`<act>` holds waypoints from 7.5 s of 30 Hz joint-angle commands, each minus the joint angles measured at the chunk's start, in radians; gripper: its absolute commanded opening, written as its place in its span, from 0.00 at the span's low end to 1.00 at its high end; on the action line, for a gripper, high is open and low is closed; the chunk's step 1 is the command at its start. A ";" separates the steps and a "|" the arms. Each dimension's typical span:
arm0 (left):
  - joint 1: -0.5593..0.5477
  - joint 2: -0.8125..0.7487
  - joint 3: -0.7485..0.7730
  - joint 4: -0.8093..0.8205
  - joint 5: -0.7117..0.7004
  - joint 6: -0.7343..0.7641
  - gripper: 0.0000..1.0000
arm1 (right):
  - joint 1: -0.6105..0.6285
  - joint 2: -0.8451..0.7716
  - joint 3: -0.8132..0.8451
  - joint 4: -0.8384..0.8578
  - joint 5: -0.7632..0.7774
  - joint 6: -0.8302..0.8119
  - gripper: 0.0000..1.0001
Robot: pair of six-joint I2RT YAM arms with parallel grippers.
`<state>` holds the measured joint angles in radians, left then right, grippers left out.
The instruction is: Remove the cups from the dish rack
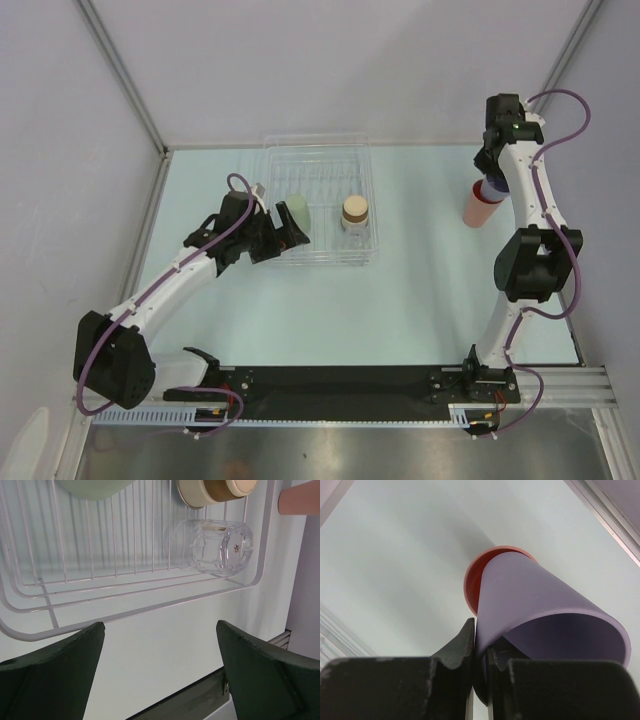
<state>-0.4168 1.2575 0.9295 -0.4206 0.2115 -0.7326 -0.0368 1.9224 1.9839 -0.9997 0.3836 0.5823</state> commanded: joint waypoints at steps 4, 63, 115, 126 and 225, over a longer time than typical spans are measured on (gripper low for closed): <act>0.001 0.016 0.029 -0.001 -0.023 0.013 1.00 | -0.002 -0.036 -0.007 0.041 -0.014 -0.018 0.02; -0.066 0.574 0.700 -0.153 -0.457 0.372 1.00 | 0.600 -0.774 -0.677 0.417 -0.281 -0.019 0.72; -0.086 0.660 0.674 -0.202 -0.475 0.337 0.00 | 0.600 -0.804 -0.780 0.432 -0.276 -0.009 0.71; -0.086 0.539 0.798 -0.268 -0.451 0.331 0.00 | 0.600 -0.821 -0.775 0.441 -0.253 -0.018 0.71; 0.122 0.028 0.037 0.169 0.118 -0.022 1.00 | 0.384 -0.665 -0.332 0.100 0.003 -0.067 0.00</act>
<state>-0.2996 1.2934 0.9592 -0.0051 0.4599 -0.8753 0.4179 1.1427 1.4918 -0.5755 0.0891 0.6018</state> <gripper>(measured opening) 0.996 0.055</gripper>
